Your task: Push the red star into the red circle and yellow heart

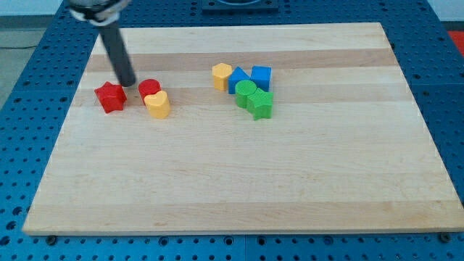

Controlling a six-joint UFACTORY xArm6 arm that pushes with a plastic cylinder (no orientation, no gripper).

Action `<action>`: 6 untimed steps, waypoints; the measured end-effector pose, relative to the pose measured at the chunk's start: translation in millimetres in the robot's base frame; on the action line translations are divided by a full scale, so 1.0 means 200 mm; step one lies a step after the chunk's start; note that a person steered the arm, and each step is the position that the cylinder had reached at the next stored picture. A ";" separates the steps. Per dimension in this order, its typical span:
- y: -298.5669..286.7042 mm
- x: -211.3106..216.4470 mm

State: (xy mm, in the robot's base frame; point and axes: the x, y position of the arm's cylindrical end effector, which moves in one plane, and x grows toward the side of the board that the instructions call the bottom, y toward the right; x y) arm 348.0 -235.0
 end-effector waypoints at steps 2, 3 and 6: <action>-0.17 0.24; -0.05 0.23; 0.56 0.20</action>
